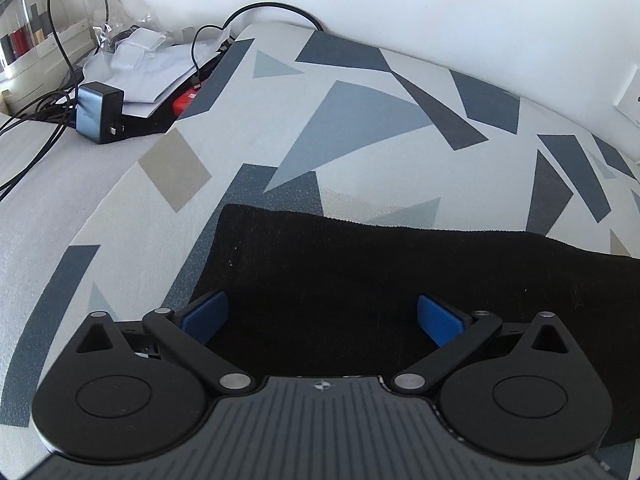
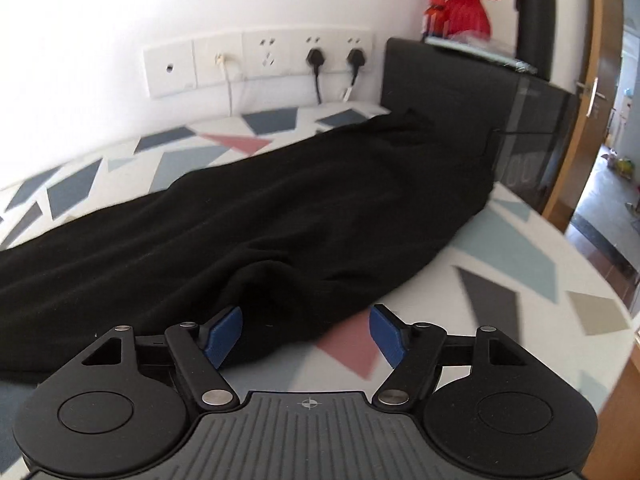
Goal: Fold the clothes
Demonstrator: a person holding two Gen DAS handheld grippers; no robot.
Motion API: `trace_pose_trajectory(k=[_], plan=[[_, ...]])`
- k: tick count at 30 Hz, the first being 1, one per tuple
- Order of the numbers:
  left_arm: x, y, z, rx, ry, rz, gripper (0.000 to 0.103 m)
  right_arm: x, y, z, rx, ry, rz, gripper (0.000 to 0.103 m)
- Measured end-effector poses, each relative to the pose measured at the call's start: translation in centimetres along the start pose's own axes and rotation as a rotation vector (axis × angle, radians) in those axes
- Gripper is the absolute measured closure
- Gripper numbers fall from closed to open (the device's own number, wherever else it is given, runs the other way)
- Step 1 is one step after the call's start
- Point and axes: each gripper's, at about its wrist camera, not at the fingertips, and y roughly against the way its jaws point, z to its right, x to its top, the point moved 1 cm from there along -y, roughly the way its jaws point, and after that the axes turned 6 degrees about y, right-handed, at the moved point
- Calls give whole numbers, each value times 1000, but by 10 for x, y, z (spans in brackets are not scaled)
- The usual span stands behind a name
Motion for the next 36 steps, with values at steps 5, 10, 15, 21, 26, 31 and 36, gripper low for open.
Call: trace_pose_trajectory(k=[5, 10, 15, 21, 26, 31, 36], plan=[[1, -1, -1, -6, -5, 0, 0, 5, -12, -23, -85, 89, -5, 29], [3, -3, -3, -16, -4, -6, 0, -10, 11, -2, -223, 102, 4, 31], [6, -4, -2, -14, -1, -13, 0, -28, 37, 27, -236, -19, 1, 30], [6, -5, -2, -19, -8, -14, 0, -33, 44, 7, -245, 51, 29, 29], [7, -5, -2, -19, -13, -11, 0, -23, 19, -24, -282, 213, 41, 29], [9, -6, -2, -22, -14, -14, 0, -13, 28, -20, -366, 226, 148, 65], [10, -6, -1, -15, -5, -13, 0, -31, 41, 46, -286, -44, 112, 31]])
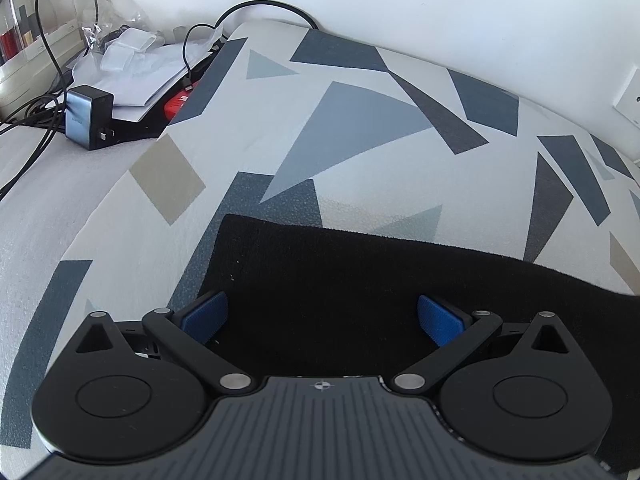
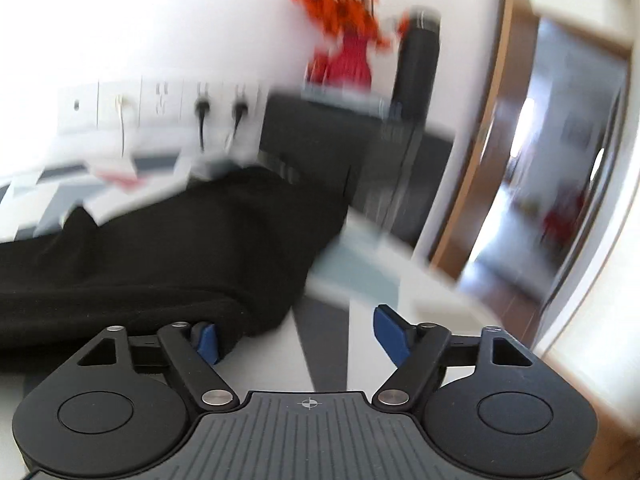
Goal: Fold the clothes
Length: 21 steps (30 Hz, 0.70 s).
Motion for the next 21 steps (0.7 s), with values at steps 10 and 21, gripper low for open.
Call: trace_pose_trajectory(k=[10, 21], plan=[[0, 0, 2, 17, 16, 3, 0, -24, 20, -3, 111, 164, 18, 9], [-1, -1, 3, 32, 27, 12, 0, -6, 30, 13, 325, 361, 18, 1]])
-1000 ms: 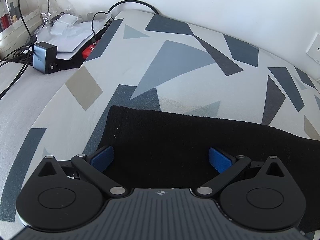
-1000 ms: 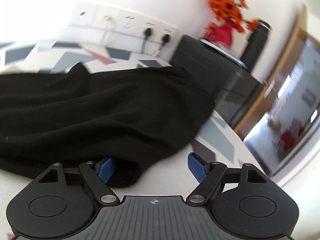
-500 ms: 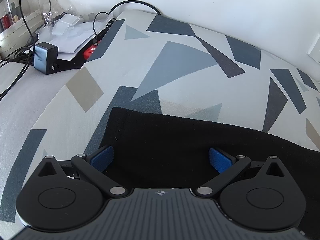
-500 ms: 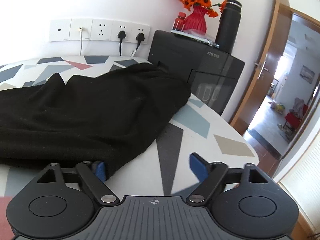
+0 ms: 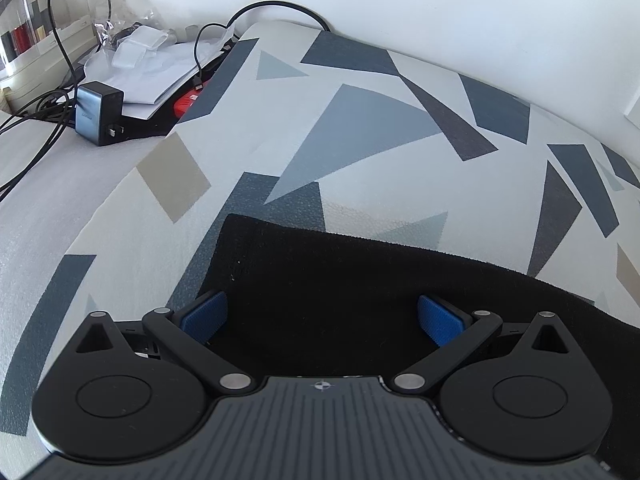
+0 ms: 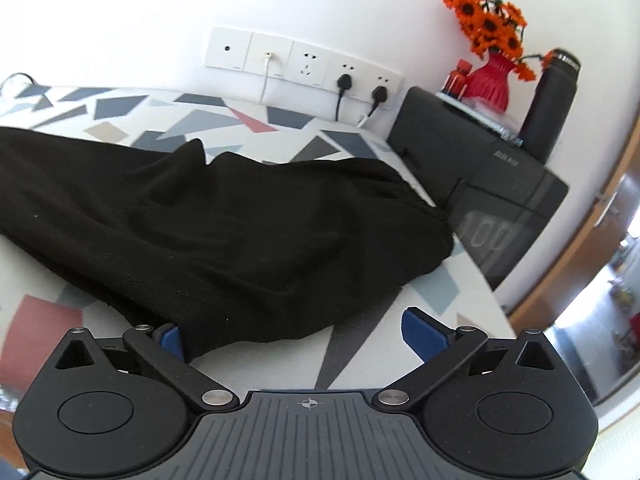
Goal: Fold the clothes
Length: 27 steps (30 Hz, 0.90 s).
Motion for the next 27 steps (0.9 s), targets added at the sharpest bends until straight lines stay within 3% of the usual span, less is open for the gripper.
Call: trace_pose_trajectory(k=[4, 7, 11, 12, 18, 20, 22, 27], plan=[[0, 0, 1, 5, 3, 3, 0, -7, 7, 2, 49, -43, 3, 2], [0, 0, 2, 12, 5, 0, 0, -2, 17, 4, 97, -79, 65, 2], [1, 0, 3, 21, 4, -5, 0, -12, 15, -9, 40, 142, 70, 2], [1, 0, 4, 23, 2, -7, 0, -16, 15, -8, 63, 128, 56, 2], [3, 0, 5, 35, 13, -15, 0, -34, 26, 17, 159, -59, -25, 2], [2, 0, 6, 40, 19, -12, 0, -48, 30, 37, 125, -140, -63, 2], [0, 0, 6, 44, 24, -5, 0, -59, 35, 69, 61, -295, -62, 2], [-1, 1, 8, 64, 45, -3, 0, -69, 18, 175, -51, -831, 93, 4]])
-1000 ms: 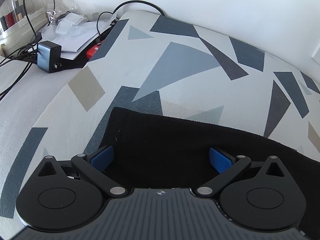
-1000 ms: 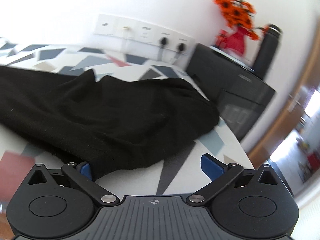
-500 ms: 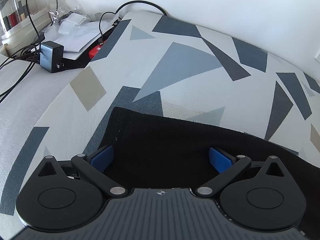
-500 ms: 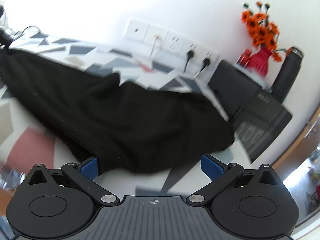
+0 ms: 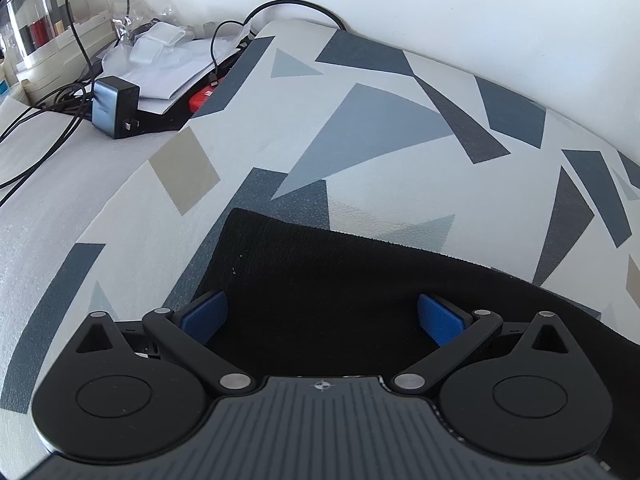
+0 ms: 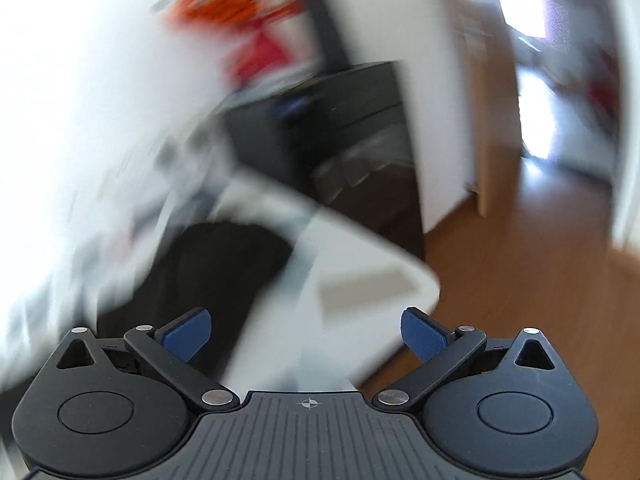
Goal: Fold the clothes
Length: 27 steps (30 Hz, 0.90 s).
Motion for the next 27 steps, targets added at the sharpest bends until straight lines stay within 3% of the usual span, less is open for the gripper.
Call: trace_pose_trajectory(k=[2, 5, 9, 10, 13, 14, 15, 16, 19, 22, 24, 25, 26, 27], plan=[[-1, 0, 1, 7, 9, 3, 0, 16, -30, 25, 21, -129, 7, 17], [-4, 2, 2, 22, 22, 12, 0, 32, -82, 40, 61, -231, -30, 17], [-6, 3, 4, 45, 50, 20, 0, 41, -144, 28, 85, -228, -164, 18], [-7, 3, 5, 50, 55, 24, 0, 43, -151, 21, 73, -207, -163, 14], [-9, 4, 5, 58, 68, 33, 0, 48, -163, 0, 50, -168, -178, 29], [-10, 4, 5, 60, 73, 34, 0, 49, -166, -5, 46, -157, -194, 44], [-10, 4, 6, 62, 78, 36, 0, 51, -170, -11, 18, -115, -206, 50], [-11, 4, 6, 64, 81, 38, 0, 52, -174, -16, -13, -69, -216, 72], [-12, 5, 7, 70, 89, 45, 0, 55, -168, -20, -117, 1, -195, 90], [-13, 5, 6, 69, 96, 52, 0, 55, -153, -5, -247, -46, -171, 90], [-14, 5, 6, 66, 99, 57, 0, 50, -147, 10, -296, -62, -215, 82], [-15, 5, 6, 65, 99, 59, 0, 50, -142, 13, -308, -42, -215, 74], [-15, 5, 6, 64, 100, 61, 0, 51, -138, 13, -344, -5, -221, 54], [-15, 6, 6, 63, 101, 64, 0, 54, -135, 10, -403, 39, -218, 41]])
